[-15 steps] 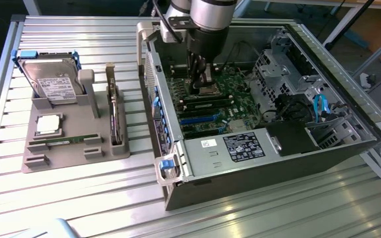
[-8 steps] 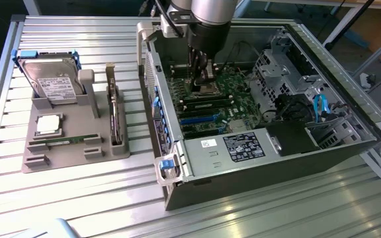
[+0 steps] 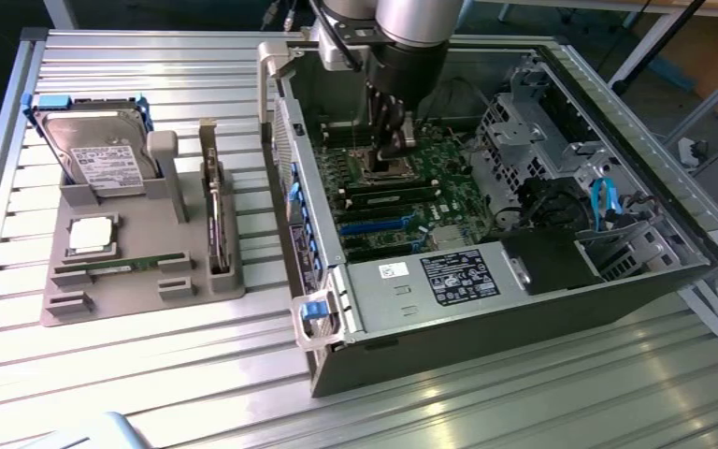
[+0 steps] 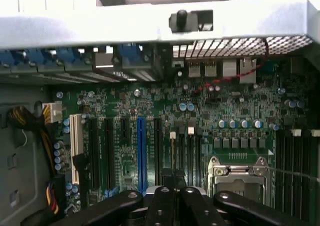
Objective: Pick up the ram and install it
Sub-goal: 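Press down the ram until it locks into place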
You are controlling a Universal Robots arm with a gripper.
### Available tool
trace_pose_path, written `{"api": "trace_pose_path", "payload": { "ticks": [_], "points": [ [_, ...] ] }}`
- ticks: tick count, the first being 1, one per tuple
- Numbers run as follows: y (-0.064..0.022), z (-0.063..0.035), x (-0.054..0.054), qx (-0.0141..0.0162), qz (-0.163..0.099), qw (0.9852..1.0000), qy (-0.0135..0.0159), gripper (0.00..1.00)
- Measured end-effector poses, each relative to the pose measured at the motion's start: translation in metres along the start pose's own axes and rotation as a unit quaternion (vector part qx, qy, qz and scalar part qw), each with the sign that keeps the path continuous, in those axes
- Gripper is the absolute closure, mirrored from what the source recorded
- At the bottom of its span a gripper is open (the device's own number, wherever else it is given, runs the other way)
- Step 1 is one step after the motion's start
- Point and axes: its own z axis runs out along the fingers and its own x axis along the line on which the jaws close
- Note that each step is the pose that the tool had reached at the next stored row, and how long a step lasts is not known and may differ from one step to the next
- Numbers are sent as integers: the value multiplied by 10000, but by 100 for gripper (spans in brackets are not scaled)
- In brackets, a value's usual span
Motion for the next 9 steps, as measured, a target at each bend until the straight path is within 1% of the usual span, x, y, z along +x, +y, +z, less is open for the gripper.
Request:
{"api": "trace_pose_path", "payload": {
  "ticks": [8,9],
  "points": [
    [-361,12,-8,-3,0,10000,0,89],
    [-463,15,-10,-4,-1,10000,1,89]
  ]
}}
